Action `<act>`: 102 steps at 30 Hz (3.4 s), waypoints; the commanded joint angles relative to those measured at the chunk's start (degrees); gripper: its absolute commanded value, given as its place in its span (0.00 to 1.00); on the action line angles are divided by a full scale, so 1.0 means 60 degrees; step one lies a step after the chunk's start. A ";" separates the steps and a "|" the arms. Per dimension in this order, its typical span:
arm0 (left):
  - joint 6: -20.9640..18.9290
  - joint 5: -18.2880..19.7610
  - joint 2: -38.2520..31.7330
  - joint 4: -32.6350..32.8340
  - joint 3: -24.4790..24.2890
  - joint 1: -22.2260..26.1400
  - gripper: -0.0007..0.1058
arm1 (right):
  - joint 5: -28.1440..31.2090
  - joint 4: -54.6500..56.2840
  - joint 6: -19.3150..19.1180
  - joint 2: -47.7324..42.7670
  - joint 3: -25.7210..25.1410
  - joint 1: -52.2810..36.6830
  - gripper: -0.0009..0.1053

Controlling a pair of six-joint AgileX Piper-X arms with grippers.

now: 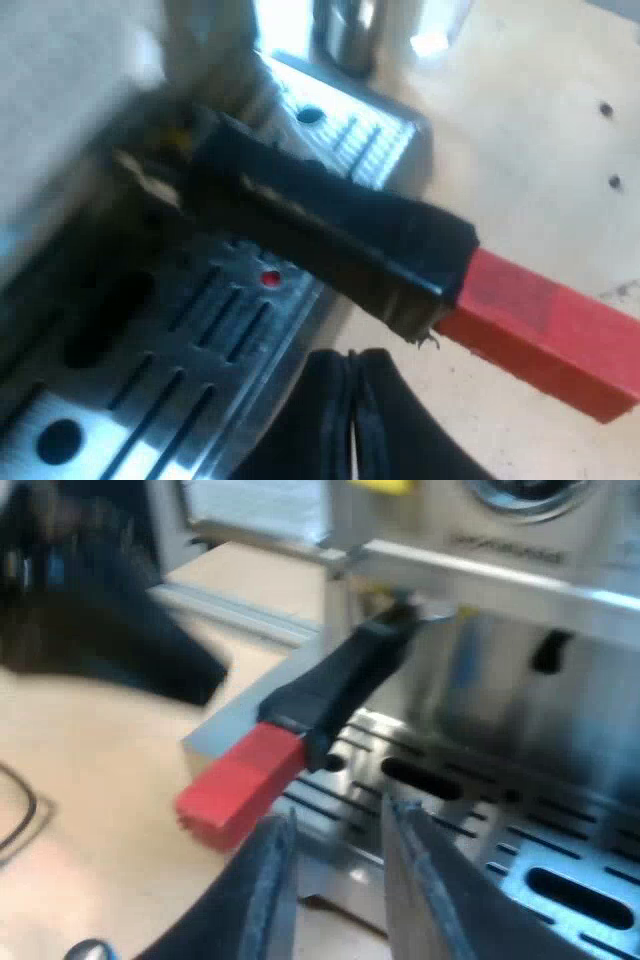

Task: Put the handle in the coffee machine

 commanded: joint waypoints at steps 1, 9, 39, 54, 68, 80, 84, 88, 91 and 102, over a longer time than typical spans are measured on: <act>0.0307 0.0128 -0.0561 0.0491 -0.0154 0.0409 0.01 | -0.0208 0.0082 0.0005 -0.0009 -0.0092 -0.0017 0.34; 0.0333 -0.0441 -0.2569 0.1453 -0.0154 0.1188 0.40 | -0.1067 0.1069 0.0005 -0.0009 -0.0418 -0.0058 0.48; -0.2749 -0.2589 -0.4525 0.1408 -0.3554 0.2830 0.60 | -0.4769 0.7824 0.0072 -0.2645 -0.3904 -0.8882 0.48; -0.1902 -0.2650 -0.7175 0.3515 -0.3530 0.3826 0.60 | -0.5615 0.9400 -0.0290 -0.5016 -0.3415 -1.1050 0.48; -0.1714 -0.2650 -0.9817 0.6893 -0.3549 0.3569 0.60 | -0.5615 0.9467 -0.0290 -0.9040 -0.1679 -1.1050 0.48; -0.0954 -0.2604 -1.0657 0.8652 -0.3648 0.3605 0.60 | -0.5062 1.0822 -0.0956 -0.9914 -0.1773 -1.1045 0.44; -0.1277 -0.2651 -1.0634 0.8595 -0.3609 0.3605 0.60 | -0.5062 1.0610 -0.0956 -0.9914 -0.1660 -1.1045 0.35; -0.2165 -0.3383 -1.0634 0.7847 -0.3045 0.3605 0.60 | -0.5062 1.0576 -0.0956 -0.9914 -0.1624 -1.1045 0.32; -0.2649 -0.3896 -1.0634 0.6965 -0.2315 0.3605 0.60 | -0.5062 1.0331 -0.0956 -0.9914 -0.1443 -1.1045 0.33; -0.3569 -0.3929 -1.0615 0.5417 -0.0175 0.3191 0.60 | -0.5163 0.9549 -0.1294 -0.9893 0.0709 -1.1045 0.33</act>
